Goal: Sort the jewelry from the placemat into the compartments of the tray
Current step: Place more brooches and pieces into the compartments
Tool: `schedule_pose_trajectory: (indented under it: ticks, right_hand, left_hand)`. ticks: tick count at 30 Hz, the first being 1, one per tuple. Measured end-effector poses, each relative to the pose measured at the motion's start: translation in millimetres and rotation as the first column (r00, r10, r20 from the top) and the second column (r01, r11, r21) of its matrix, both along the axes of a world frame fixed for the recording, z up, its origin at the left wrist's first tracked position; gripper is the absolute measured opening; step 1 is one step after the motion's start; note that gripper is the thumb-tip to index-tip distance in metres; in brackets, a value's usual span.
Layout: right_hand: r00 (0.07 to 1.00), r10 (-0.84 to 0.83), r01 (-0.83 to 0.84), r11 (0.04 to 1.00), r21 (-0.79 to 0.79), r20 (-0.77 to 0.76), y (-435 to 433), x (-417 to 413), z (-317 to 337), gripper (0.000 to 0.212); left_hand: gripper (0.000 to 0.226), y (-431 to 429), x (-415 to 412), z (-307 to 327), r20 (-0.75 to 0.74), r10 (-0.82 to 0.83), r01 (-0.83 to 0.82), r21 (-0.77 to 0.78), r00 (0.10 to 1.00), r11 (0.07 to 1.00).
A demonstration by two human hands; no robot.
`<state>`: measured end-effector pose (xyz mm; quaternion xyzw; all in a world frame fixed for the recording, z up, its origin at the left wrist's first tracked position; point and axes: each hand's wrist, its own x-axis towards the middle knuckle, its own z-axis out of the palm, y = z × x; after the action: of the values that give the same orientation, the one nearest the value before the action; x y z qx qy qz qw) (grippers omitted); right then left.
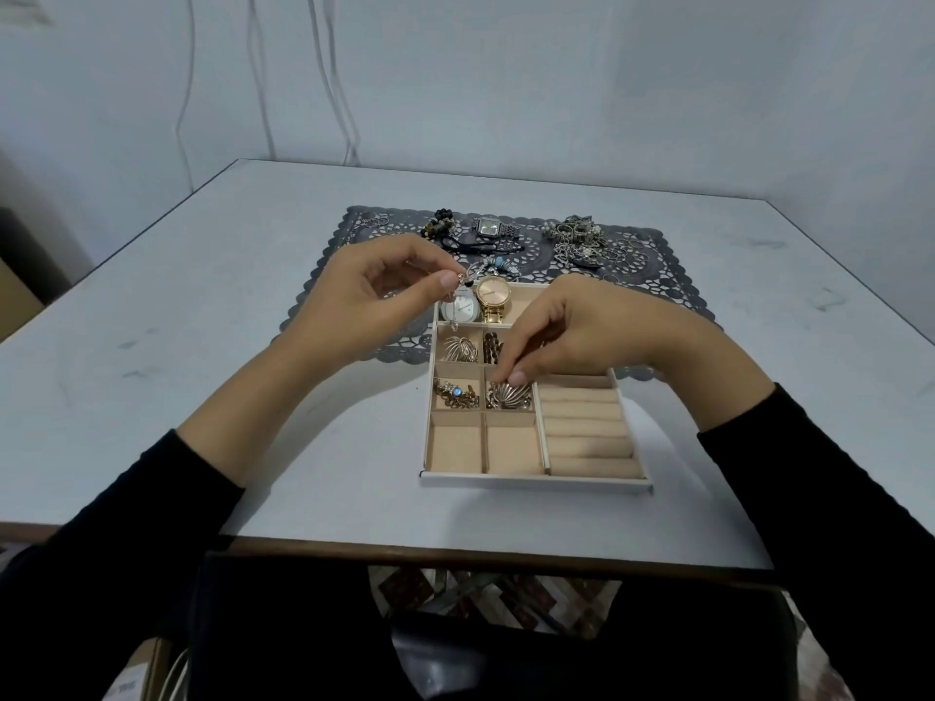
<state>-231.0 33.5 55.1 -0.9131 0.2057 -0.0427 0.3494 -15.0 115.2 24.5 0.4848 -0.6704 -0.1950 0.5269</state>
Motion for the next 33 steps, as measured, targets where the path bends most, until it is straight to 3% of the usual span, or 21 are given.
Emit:
schedule_pose_trajectory:
  ticks: [14,17,23,27,30,33]
  right_hand:
    - [0.996,0.056,-0.047,0.991,-0.127,0.068,-1.2,3.3,-9.1,0.014]
    - [0.997,0.027,-0.021,0.997,-0.077,0.078,-3.2,-0.3,-9.6,0.017]
    - [0.934,-0.217,0.188,0.974,0.125,0.284,-11.3,-22.1,-12.8,0.021]
    - [0.742,-0.513,0.469,0.857,0.212,0.432,-18.1,-32.7,-36.6,0.022]
    - [0.636,-0.608,0.669,0.742,0.053,0.475,-19.6,-42.8,-52.5,0.027]
    - [0.644,-0.622,0.733,0.669,-0.126,0.446,-17.6,-53.1,-57.1,0.034]
  left_hand:
    - [0.009,1.4,-0.9,0.2,0.002,-0.007,0.007,0.013,1.0,1.0]
    - [0.008,1.9,-1.2,0.6,-0.002,-0.009,0.009,0.006,1.0,1.0]
    - [0.008,4.8,-2.7,0.6,-0.007,0.006,-0.006,0.012,1.0,1.0]
    - [0.008,6.6,-5.3,1.1,-0.025,-0.004,0.005,0.017,1.0,1.0]
    - [0.008,7.9,-7.4,1.4,-0.026,-0.008,0.008,0.013,1.0,1.0]
    - [0.008,9.2,-8.6,0.6,-0.024,-0.021,0.021,0.007,0.999,1.0]
